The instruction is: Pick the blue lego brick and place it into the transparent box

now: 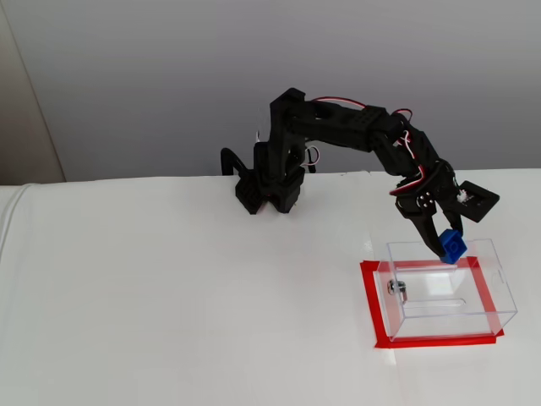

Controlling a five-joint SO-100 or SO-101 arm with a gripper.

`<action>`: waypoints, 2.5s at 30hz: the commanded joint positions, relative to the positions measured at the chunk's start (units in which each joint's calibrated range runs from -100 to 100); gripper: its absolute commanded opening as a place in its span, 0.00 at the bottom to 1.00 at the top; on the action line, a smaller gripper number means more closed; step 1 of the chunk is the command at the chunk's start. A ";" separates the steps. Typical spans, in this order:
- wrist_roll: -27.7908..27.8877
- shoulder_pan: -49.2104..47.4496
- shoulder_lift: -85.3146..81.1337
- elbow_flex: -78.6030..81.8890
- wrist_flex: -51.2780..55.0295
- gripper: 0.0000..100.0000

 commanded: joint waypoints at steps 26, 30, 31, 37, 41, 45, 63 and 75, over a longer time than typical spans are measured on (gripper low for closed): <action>0.19 -1.71 2.70 -5.65 -0.09 0.24; 0.19 -2.01 2.53 -5.65 -0.09 0.24; 0.19 -2.08 2.53 -5.65 -0.09 0.24; 0.19 -2.15 2.45 -5.65 -0.09 0.24; 0.24 -2.15 2.28 -5.65 -0.09 0.24; 0.24 -1.71 2.02 -5.65 -0.09 0.24; 0.29 8.57 -11.38 3.57 -0.17 0.03; 3.63 28.68 -32.17 18.49 -0.87 0.02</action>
